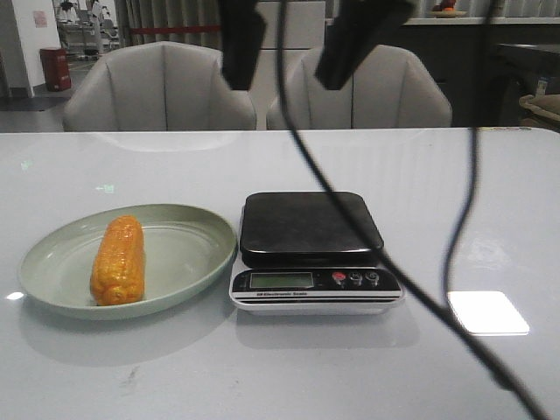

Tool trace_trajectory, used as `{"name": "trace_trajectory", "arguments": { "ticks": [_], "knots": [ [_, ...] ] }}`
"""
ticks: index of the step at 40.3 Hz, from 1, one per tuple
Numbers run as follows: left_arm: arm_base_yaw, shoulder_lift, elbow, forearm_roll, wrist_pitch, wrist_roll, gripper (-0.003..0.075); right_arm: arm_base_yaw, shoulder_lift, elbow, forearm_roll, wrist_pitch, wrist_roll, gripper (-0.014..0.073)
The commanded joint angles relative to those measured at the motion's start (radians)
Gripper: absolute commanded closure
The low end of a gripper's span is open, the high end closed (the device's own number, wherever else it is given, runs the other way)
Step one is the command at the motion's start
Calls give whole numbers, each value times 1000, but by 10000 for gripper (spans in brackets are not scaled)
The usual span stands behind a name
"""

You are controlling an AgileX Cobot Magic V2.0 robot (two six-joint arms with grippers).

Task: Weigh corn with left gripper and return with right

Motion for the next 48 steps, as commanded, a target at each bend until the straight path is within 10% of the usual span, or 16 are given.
{"name": "trace_trajectory", "arguments": {
  "ticks": [1,48],
  "knots": [
    [1,14,-23,6,-77,0,590,-45,-137,58,30,-47,-64,-3],
    [1,14,-23,6,-77,0,590,-110,-1335,965,-46,-390,-138,-3]
  ]
}}
